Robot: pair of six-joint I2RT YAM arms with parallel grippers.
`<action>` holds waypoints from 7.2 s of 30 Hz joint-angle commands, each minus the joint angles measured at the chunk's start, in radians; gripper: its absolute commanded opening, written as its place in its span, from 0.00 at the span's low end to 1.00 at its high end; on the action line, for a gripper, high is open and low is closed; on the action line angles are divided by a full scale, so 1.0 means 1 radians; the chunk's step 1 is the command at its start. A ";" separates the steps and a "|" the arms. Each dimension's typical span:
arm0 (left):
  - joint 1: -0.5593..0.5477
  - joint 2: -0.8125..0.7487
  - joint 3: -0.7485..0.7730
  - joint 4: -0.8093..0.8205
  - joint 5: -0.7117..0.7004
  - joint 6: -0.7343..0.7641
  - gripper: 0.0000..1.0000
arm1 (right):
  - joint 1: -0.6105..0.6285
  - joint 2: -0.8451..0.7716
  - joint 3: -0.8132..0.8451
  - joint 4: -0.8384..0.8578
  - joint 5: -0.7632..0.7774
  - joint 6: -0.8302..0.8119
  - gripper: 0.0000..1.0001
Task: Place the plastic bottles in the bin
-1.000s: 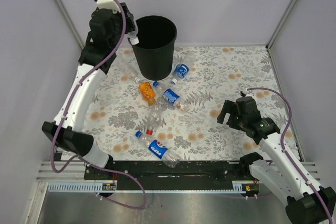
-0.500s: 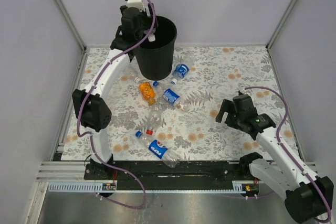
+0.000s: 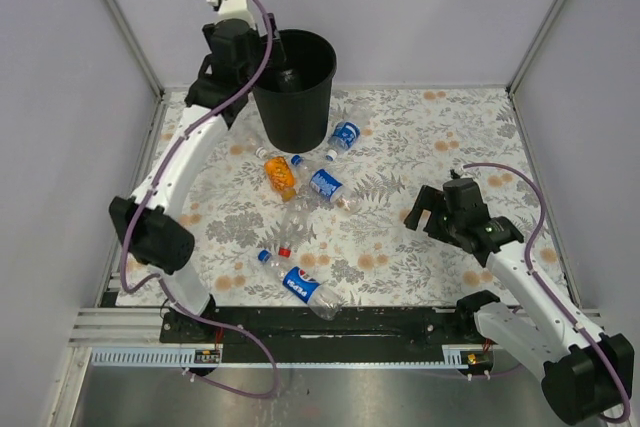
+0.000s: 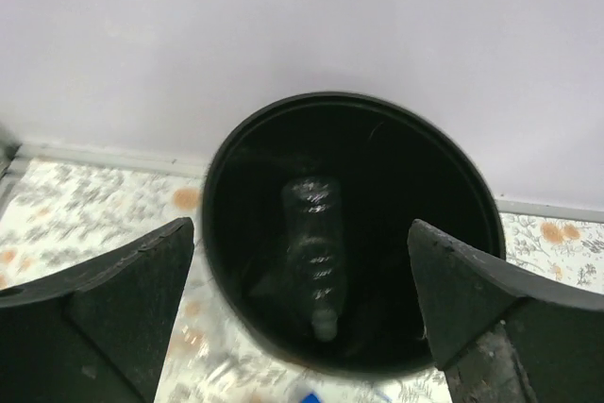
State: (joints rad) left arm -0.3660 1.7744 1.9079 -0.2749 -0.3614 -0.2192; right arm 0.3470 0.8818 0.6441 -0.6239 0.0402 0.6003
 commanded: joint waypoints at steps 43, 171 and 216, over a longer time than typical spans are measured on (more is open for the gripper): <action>0.403 0.462 -0.092 -0.280 0.369 -0.539 0.63 | 0.006 -0.127 -0.034 0.001 -0.011 0.059 0.99; -0.025 -0.385 -0.336 -0.110 0.067 -0.184 0.45 | 0.006 -0.351 -0.156 -0.071 -0.094 0.084 0.99; -0.258 -0.748 -1.061 -0.356 0.185 -0.484 0.99 | 0.006 -0.320 -0.164 -0.030 -0.138 0.082 0.99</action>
State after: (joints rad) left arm -0.6109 1.0321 0.8814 -0.7551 -0.2352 -0.7780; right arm 0.3470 0.5884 0.4839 -0.6804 -0.0734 0.6788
